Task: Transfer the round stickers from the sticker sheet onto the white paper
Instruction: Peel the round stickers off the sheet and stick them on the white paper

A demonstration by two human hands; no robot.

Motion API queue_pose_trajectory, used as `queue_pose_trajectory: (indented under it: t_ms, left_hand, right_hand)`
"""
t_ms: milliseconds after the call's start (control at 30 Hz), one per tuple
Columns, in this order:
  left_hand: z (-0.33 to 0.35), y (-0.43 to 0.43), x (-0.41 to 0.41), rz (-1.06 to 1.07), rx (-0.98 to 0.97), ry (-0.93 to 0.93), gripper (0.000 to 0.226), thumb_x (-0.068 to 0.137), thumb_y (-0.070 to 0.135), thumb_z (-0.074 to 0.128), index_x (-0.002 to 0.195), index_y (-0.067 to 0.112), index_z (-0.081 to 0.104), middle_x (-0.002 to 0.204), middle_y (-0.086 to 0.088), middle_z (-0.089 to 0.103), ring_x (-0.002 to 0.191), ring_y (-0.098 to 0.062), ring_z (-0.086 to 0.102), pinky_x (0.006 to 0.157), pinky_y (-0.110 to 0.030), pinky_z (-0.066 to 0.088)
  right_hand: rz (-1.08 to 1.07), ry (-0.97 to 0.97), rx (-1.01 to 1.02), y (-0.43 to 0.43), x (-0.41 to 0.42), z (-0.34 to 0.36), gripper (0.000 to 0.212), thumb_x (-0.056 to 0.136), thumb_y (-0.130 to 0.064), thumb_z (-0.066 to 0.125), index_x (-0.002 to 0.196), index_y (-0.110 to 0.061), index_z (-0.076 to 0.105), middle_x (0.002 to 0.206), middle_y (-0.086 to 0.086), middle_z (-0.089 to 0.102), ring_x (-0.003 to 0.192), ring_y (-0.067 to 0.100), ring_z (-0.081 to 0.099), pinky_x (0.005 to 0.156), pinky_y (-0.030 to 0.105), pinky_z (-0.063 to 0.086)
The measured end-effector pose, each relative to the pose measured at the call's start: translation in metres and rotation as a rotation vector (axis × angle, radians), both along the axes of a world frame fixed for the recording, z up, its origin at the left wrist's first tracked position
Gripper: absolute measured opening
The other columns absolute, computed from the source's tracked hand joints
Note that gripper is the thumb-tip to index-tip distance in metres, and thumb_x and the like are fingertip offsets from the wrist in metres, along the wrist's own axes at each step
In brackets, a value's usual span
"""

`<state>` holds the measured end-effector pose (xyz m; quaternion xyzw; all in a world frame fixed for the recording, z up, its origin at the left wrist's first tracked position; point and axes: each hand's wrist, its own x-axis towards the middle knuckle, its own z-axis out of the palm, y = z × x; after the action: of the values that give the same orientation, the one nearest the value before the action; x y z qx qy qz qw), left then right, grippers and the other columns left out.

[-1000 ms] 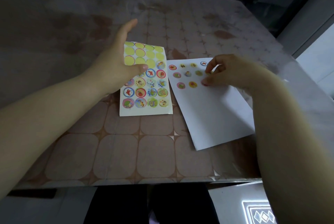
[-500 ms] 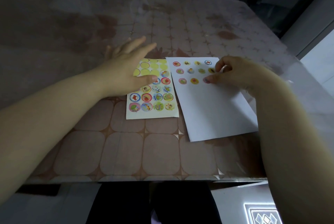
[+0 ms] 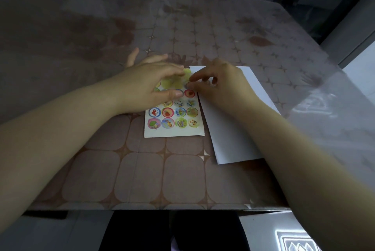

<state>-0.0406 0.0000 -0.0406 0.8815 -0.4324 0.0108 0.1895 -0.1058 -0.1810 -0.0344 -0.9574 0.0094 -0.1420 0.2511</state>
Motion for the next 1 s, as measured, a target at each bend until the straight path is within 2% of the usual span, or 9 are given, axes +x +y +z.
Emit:
queue_pose_trajectory:
  t_ms: [133,300,433,533,633,767,867,933,1000]
  left_hand:
    - [0.0048,0.0003,-0.0005,-0.019,-0.042,-0.027,0.054,0.066,0.06,0.05,0.112,0.034,0.06,0.12,0.013,0.058,0.127,-0.002,0.036,0.106,-0.03,0.002]
    - [0.0058,-0.0001,-0.0007,-0.046,-0.01,-0.013,0.049,0.065,0.062,0.052,0.105,0.036,0.062,0.115,0.019,0.06,0.116,-0.001,0.046,0.1,-0.028,0.008]
    - [0.0061,-0.0005,-0.0008,-0.045,-0.029,0.016,0.043,0.063,0.061,0.05,0.096,0.037,0.063,0.111,0.02,0.06,0.114,0.001,0.047,0.104,-0.031,0.005]
    - [0.0046,0.0002,-0.0002,-0.033,-0.034,0.042,0.041,0.062,0.062,0.051,0.094,0.038,0.062,0.111,0.024,0.058,0.114,0.003,0.044,0.108,-0.034,-0.001]
    - [0.0041,0.0009,-0.0006,-0.036,-0.02,0.013,0.045,0.064,0.061,0.049,0.099,0.036,0.063,0.112,0.022,0.058,0.116,-0.001,0.045,0.109,-0.036,-0.005]
    - [0.005,0.0017,-0.0026,-0.052,0.012,-0.023,0.046,0.067,0.061,0.048,0.105,0.037,0.062,0.117,0.018,0.058,0.119,-0.004,0.046,0.11,-0.04,-0.009]
    - [0.0045,0.0015,-0.0018,-0.062,0.006,-0.029,0.033,0.076,0.055,0.061,0.102,0.035,0.065,0.119,0.017,0.059,0.121,-0.005,0.046,0.11,-0.043,-0.011]
    - [0.0041,0.0024,-0.0008,-0.062,0.019,-0.035,0.03,0.079,0.051,0.061,0.104,0.036,0.064,0.12,0.017,0.058,0.121,-0.003,0.045,0.11,-0.042,-0.013]
    - [0.0044,0.0026,-0.0012,-0.067,0.03,-0.049,0.038,0.075,0.059,0.054,0.106,0.038,0.062,0.119,0.018,0.059,0.119,-0.003,0.047,0.11,-0.042,-0.014]
  right_hand:
    - [-0.008,-0.006,-0.046,0.0033,0.0007,-0.0007,0.019,0.077,-0.038,0.07,0.093,-0.027,0.073,0.086,-0.007,0.051,0.081,0.007,0.044,0.078,0.028,0.036]
    - [0.012,-0.001,-0.006,0.005,0.0051,-0.0029,0.007,0.076,-0.032,0.071,0.082,-0.029,0.071,0.076,-0.016,0.046,0.064,-0.001,0.042,0.071,0.024,0.033]
    - [0.009,0.043,0.063,0.0018,0.0054,-0.0005,0.006,0.076,-0.031,0.071,0.073,-0.033,0.066,0.07,-0.021,0.05,0.062,-0.004,0.044,0.073,0.025,0.035]
    - [-0.007,0.058,0.134,0.0009,0.0048,-0.0005,0.009,0.075,-0.032,0.072,0.069,-0.035,0.065,0.069,-0.022,0.057,0.064,-0.002,0.047,0.084,0.035,0.044]
    - [-0.033,0.056,0.153,0.0024,0.005,-0.0022,0.008,0.075,-0.033,0.071,0.069,-0.036,0.066,0.068,-0.023,0.058,0.064,-0.002,0.047,0.091,0.044,0.043]
    - [-0.047,0.055,0.186,0.0011,0.0053,-0.0033,0.005,0.075,-0.031,0.071,0.071,-0.033,0.069,0.065,-0.022,0.058,0.06,-0.002,0.046,0.082,0.033,0.043]
    - [-0.049,0.053,0.209,-0.0001,0.0056,-0.0026,0.005,0.075,-0.03,0.072,0.072,-0.033,0.07,0.065,-0.02,0.06,0.058,-0.001,0.047,0.072,0.027,0.042]
    - [-0.054,0.051,0.206,0.001,0.0057,-0.0018,0.001,0.075,-0.031,0.072,0.074,-0.032,0.071,0.064,-0.021,0.059,0.059,0.0,0.047,0.077,0.033,0.046]
    - [-0.065,0.05,0.171,0.0031,0.005,-0.0012,0.002,0.075,-0.033,0.071,0.075,-0.031,0.072,0.063,-0.023,0.057,0.06,-0.003,0.045,0.087,0.039,0.045]
